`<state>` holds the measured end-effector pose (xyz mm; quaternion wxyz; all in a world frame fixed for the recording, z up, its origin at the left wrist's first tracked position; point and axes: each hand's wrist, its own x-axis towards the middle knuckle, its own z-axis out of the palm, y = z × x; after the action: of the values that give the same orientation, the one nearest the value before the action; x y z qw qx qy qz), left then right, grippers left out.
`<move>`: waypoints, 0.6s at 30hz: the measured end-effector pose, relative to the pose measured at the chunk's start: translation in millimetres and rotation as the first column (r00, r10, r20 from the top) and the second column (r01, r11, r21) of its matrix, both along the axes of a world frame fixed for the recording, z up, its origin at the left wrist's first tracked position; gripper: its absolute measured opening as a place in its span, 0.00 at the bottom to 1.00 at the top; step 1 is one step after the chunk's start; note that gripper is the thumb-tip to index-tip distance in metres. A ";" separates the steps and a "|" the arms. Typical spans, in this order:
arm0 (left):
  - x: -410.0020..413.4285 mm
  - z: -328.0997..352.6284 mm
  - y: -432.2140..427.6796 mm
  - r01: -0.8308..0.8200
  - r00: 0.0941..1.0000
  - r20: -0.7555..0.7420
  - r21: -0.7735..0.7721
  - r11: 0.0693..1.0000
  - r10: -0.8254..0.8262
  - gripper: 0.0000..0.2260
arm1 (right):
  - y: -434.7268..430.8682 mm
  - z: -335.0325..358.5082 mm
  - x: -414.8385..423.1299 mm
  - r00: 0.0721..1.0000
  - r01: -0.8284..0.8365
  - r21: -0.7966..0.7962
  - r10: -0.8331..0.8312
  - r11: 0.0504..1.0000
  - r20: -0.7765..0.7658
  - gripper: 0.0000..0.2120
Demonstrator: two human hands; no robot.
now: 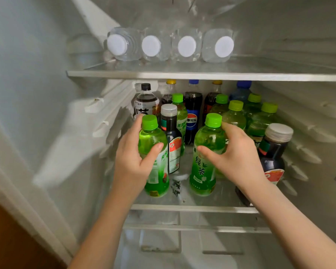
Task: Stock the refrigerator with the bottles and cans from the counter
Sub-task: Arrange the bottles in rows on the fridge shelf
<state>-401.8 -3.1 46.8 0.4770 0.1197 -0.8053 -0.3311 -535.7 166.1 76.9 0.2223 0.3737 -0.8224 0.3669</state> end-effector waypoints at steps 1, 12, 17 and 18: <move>3.8 0.4 -3.1 -0.015 1.000 -0.005 -0.018 1.000 0.015 0.30 | -1.2 -0.5 -0.4 1.000 0.009 0.011 -0.009 1.000 0.004 0.35; -2.3 -12.5 -21.8 -0.151 0.978 -0.145 0.010 0.989 0.151 0.28 | -4.1 39.8 -7.7 0.993 -0.029 0.260 -0.002 0.965 0.115 0.40; -15.8 -16.6 -21.9 -0.114 0.952 -0.276 0.079 0.990 0.132 0.26 | -29.8 77.4 -13.6 0.993 -0.023 0.206 0.046 0.978 -0.107 0.23; -18.5 -17.6 -22.2 -0.132 0.942 -0.300 0.078 0.988 0.150 0.26 | -39.5 84.6 -17.7 0.992 -0.070 0.208 0.090 0.976 -0.090 0.20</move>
<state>-420.3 -25.3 29.2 0.6144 0.1380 -0.7016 -0.3334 -553.5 126.6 161.5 0.2083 0.4450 -0.8280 0.2702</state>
